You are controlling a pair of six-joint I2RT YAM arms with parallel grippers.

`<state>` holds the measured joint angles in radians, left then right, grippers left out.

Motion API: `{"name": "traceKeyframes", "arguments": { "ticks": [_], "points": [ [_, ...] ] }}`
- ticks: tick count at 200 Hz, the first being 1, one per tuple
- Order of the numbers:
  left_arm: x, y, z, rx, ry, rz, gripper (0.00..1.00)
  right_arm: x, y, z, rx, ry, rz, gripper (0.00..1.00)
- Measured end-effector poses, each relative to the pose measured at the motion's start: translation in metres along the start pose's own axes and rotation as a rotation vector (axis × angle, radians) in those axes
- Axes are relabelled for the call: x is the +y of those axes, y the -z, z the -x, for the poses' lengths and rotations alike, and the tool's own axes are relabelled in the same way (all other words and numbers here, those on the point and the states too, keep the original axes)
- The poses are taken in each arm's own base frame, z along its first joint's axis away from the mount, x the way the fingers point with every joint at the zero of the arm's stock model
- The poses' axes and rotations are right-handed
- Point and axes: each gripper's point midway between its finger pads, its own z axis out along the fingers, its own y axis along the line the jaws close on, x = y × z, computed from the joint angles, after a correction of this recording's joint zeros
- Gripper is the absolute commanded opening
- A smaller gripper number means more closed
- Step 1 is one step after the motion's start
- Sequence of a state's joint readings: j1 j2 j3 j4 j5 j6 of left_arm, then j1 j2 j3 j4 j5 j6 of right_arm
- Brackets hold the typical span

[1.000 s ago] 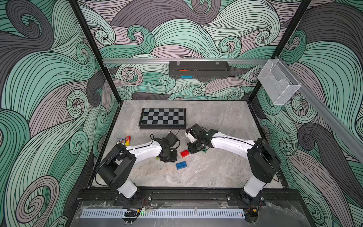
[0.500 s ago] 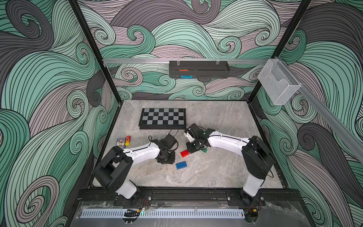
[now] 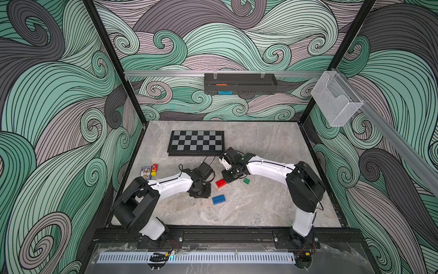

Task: Assemble the number 5 with lego
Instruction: Assemble the lego brick with the lego brick.

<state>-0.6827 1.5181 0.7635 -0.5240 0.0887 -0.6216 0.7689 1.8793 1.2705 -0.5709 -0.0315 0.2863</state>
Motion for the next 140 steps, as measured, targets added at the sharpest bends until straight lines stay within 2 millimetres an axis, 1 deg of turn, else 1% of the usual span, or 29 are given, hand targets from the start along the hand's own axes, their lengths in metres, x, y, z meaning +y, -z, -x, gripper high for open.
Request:
{"name": "traceKeyframes", "arguments": {
  "ticks": [87, 140],
  "points": [
    [0.0062, 0.0011, 0.0004, -0.012, 0.009, 0.013, 0.33, -0.0012, -0.0036, -0.0009, 0.011, -0.008, -0.006, 0.12],
    [0.0077, 0.0014, 0.0007, -0.013, 0.013, 0.016, 0.34, -0.0057, 0.0027, -0.0009, -0.021, -0.039, -0.015, 0.13]
  ]
}}
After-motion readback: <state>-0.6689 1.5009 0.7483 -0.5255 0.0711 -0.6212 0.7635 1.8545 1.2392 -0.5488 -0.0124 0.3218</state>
